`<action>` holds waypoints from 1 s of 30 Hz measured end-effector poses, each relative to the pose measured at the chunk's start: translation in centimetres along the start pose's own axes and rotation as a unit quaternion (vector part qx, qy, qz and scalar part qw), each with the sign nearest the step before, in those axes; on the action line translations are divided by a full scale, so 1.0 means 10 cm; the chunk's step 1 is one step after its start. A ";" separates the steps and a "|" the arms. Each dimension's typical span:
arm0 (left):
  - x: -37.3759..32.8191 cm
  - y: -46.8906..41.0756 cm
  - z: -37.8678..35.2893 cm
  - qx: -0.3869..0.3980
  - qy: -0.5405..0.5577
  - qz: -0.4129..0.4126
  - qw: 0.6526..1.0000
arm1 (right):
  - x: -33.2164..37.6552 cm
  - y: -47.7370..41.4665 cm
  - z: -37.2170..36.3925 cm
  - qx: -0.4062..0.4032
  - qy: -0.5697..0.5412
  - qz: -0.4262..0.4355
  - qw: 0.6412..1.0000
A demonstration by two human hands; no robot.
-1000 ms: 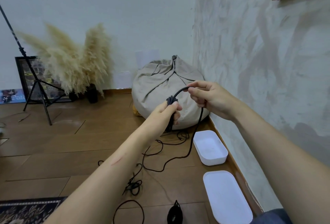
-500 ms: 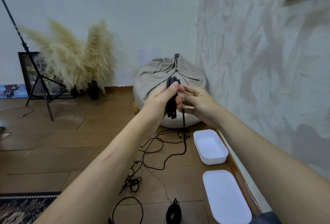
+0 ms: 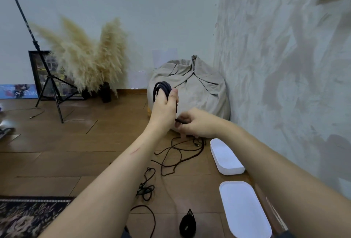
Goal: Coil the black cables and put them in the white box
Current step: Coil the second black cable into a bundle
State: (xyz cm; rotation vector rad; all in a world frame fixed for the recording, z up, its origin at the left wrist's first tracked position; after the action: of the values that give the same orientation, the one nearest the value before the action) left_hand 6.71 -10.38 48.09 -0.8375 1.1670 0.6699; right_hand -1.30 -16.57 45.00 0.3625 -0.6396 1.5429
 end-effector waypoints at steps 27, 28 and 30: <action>0.14 0.32 -0.56 0.225 0.033 0.087 0.970 | -0.07 0.25 0.79 -0.172 -0.056 0.056 0.982; 0.15 0.33 -0.58 0.237 0.034 0.085 0.967 | -0.06 0.27 0.77 -0.152 -0.082 0.057 0.983; 0.18 0.33 -0.56 0.243 0.029 0.086 0.966 | -0.04 0.31 0.77 -0.137 -0.110 0.063 0.982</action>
State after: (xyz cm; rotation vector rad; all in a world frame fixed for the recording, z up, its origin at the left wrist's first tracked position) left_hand 1.60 -13.30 44.67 -0.3445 1.3930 0.4697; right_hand -5.50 -21.40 50.33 0.2897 -1.0524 1.5205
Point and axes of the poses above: each hand's wrist, its own y-axis away from the middle knuckle, its own z-axis out of the back of the hand, x = y × z, the point moved 10 cm from there along -y, towards the middle knuckle, and after that the axes turned 14 degrees about z, right-handed, at the moved point
